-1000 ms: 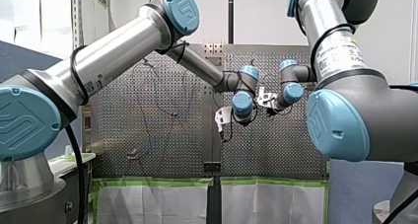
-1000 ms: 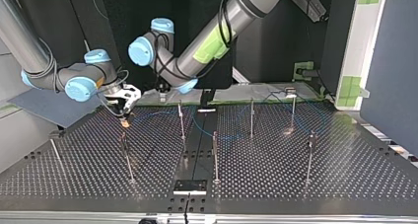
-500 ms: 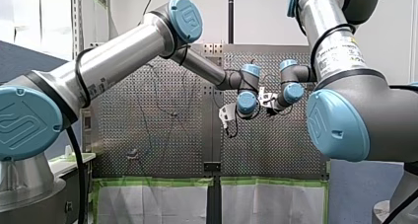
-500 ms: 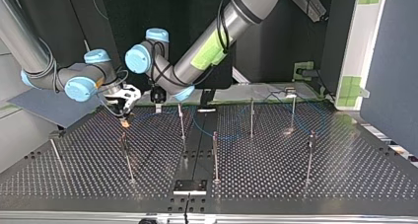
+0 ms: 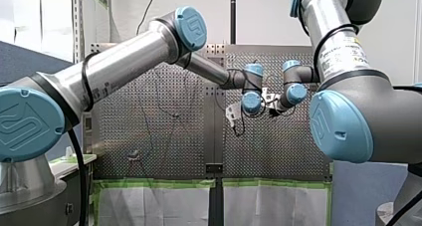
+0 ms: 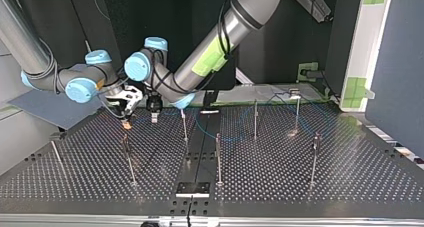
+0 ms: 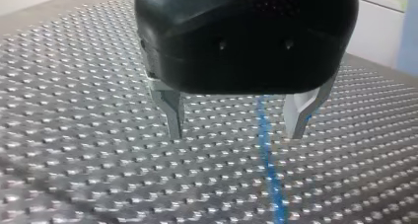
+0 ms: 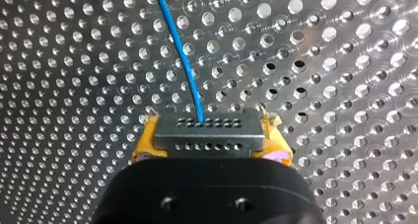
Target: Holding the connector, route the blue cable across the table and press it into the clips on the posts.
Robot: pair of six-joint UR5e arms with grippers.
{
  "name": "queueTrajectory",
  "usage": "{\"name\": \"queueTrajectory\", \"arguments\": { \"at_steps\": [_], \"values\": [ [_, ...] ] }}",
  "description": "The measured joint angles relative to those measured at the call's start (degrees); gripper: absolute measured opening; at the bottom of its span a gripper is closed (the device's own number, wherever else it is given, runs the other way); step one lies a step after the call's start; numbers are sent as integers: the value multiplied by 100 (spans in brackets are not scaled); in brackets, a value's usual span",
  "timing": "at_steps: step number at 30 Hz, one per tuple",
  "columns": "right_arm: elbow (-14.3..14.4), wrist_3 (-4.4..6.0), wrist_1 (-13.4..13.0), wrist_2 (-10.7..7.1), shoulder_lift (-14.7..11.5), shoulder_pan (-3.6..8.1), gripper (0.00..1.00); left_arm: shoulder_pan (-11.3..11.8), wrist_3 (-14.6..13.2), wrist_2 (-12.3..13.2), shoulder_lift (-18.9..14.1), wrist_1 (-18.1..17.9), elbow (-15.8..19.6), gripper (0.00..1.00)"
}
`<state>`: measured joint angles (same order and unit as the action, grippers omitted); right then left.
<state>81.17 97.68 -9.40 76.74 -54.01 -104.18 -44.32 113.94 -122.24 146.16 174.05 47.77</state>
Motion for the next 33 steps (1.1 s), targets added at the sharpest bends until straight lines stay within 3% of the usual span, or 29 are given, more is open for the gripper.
{"name": "queueTrajectory", "arguments": {
  "at_steps": [9, 23, 25, 26, 28, 29, 30, 31, 32, 33],
  "values": [
    [0, -2, 5, -1, -1, 7, 0, 71, 30, -127, 316, 377, -169, 100],
    [0, 15, -1, -39, -1, 16, 0, 113, -6, -202, 331, 386, -168, 100],
    [0, 20, -1, -85, -1, 16, 0, 107, -9, -205, 331, 398, -148, 86],
    [0, 20, -1, -104, -1, 16, 0, 108, -10, -202, 331, 403, -135, 86],
    [-1, 14, 2, -137, -1, 16, 0, 112, -11, -194, 333, 420, -112, 70],
    [-1, 7, 4, -145, -3, 16, 0, 113, -13, -195, 330, 426, -105, 70],
    [-1, -1, 7, -155, -7, 15, 0, 115, -16, -193, 330, 429, -101, 54],
    [0, -7, 9, -161, -9, 13, 0, 118, -22, -191, 330, 430, -99, 46],
    [0, -11, 11, -165, -11, 12, 0, 121, -29, -186, 329, 430, -97, 46],
    [0, -14, 13, -170, -13, 11, 0, 123, -34, -183, 329, 431, -97, 37]
  ]
}}
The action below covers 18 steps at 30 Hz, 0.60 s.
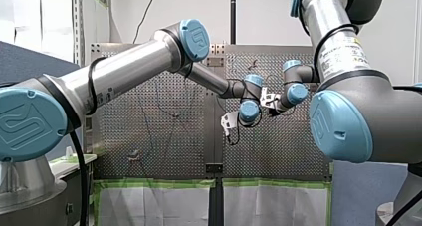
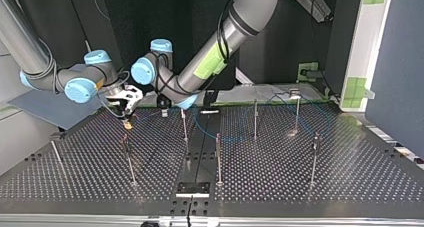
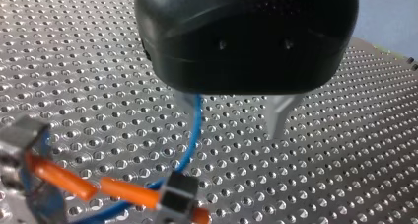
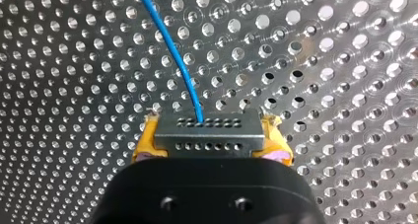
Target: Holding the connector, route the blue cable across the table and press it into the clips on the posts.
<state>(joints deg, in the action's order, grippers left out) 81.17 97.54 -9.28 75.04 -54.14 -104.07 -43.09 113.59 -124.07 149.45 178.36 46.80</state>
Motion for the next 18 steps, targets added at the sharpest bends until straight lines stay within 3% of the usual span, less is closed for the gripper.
{"name": "queueTrajectory", "arguments": {
  "at_steps": [1, 2, 4, 13, 18],
  "values": [
    [0, -2, 3, -4, -3, -1, 0, -1, -4, -2, 0, 1, 0, 22],
    [0, -2, 5, -8, -8, -1, 0, -7, -4, -7, 0, 2, -5, 22],
    [0, 3, 9, -21, -33, -2, 0, -18, -4, -18, -1, 11, -24, 0],
    [-9, 144, 44, -71, -325, 3, 0, -132, 99, -196, -272, 198, -92, 0],
    [-51, 192, 254, -74, -520, 3, 0, -178, 134, -422, -519, 362, -94, 0]
  ]
}}
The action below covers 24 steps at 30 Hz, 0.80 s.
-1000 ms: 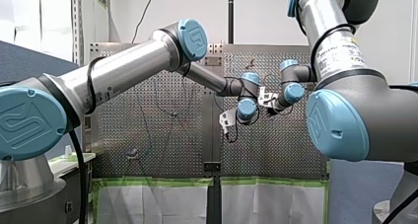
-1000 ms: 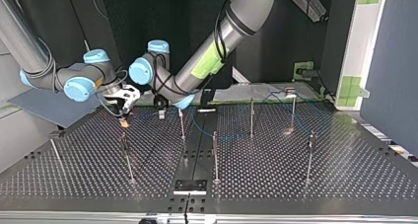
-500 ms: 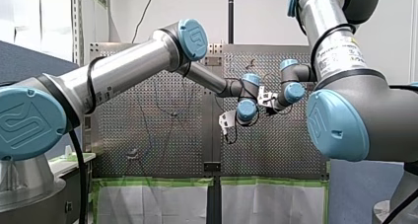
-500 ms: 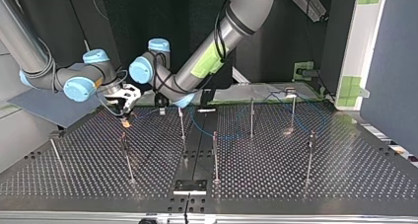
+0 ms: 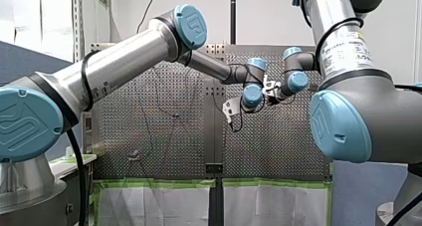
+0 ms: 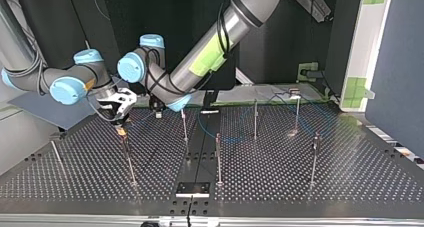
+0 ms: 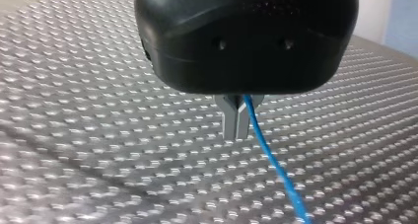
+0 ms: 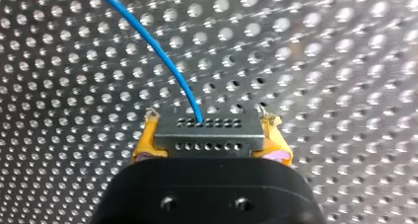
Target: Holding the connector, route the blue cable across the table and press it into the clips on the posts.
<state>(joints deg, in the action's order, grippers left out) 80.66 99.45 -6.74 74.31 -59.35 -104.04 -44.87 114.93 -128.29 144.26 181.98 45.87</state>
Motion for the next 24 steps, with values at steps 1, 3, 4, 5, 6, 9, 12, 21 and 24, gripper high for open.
{"name": "queueTrajectory", "arguments": {
  "at_steps": [1, 3, 4, 5, 6, 9, 12, 21, 24],
  "values": [
    [-2, 9, 49, 0, -38, 0, 0, -6, 3, -44, -44, 25, 0, 0],
    [-7, 58, 152, -2, -133, 0, 0, -26, 8, -145, -150, 70, -1, 0],
    [-7, 90, 189, -2, -176, 1, 0, -38, 8, -181, -195, 82, -1, 0],
    [-8, 126, 218, -2, -220, 1, 0, -55, 9, -214, -253, 93, -1, 0],
    [-11, 175, 245, -2, -280, 2, 0, -66, 9, -231, -293, 97, -1, 0],
    [-33, 301, 295, -3, -433, 2, 0, -93, 3, -258, -412, 105, -1, 0],
    [-71, 404, 371, -13, -580, 4, 0, -109, -9, -259, -517, 104, -1, 0],
    [-201, 486, 758, -50, -1021, 59, 0, -149, -47, -233, -628, 106, -1, 0],
    [-212, 488, 840, -53, -1162, 83, 0, -181, -49, -229, -667, 95, -1, 0]
  ]
}}
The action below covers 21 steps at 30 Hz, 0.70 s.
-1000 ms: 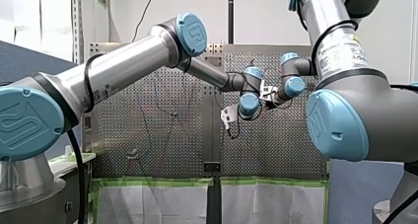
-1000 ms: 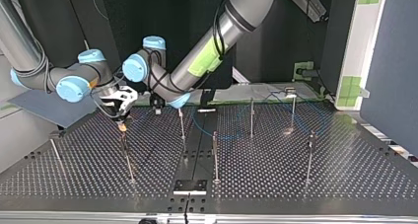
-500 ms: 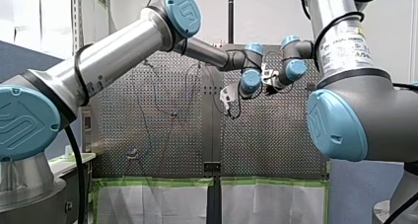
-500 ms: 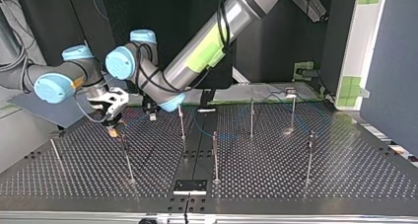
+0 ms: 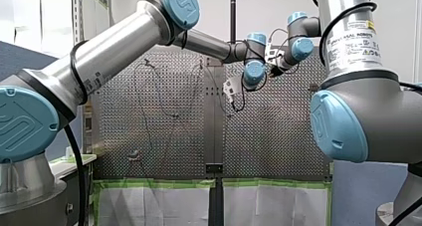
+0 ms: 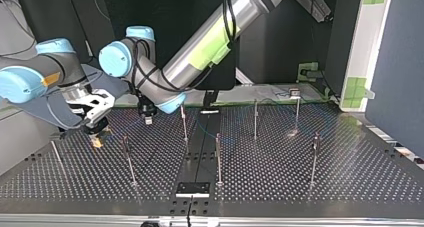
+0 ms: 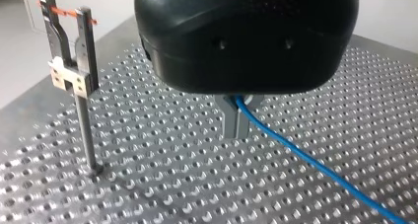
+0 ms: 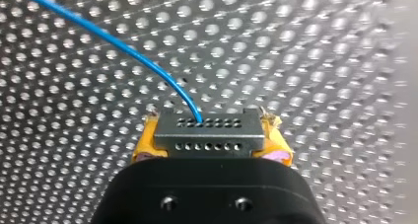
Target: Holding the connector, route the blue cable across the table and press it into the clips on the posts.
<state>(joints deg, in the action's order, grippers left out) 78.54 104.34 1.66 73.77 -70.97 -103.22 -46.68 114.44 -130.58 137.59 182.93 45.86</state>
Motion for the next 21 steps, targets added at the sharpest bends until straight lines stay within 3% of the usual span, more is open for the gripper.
{"name": "queueTrajectory", "arguments": {
  "at_steps": [10, 21],
  "values": [
    [-37, 1, 132, -103, -477, 67, 0, -55, -27, 1, -154, -102, 0, 0],
    [50, -21, 166, -125, -515, 59, 0, -44, 121, -96, -306, -132, 0, 0]
  ]
}}
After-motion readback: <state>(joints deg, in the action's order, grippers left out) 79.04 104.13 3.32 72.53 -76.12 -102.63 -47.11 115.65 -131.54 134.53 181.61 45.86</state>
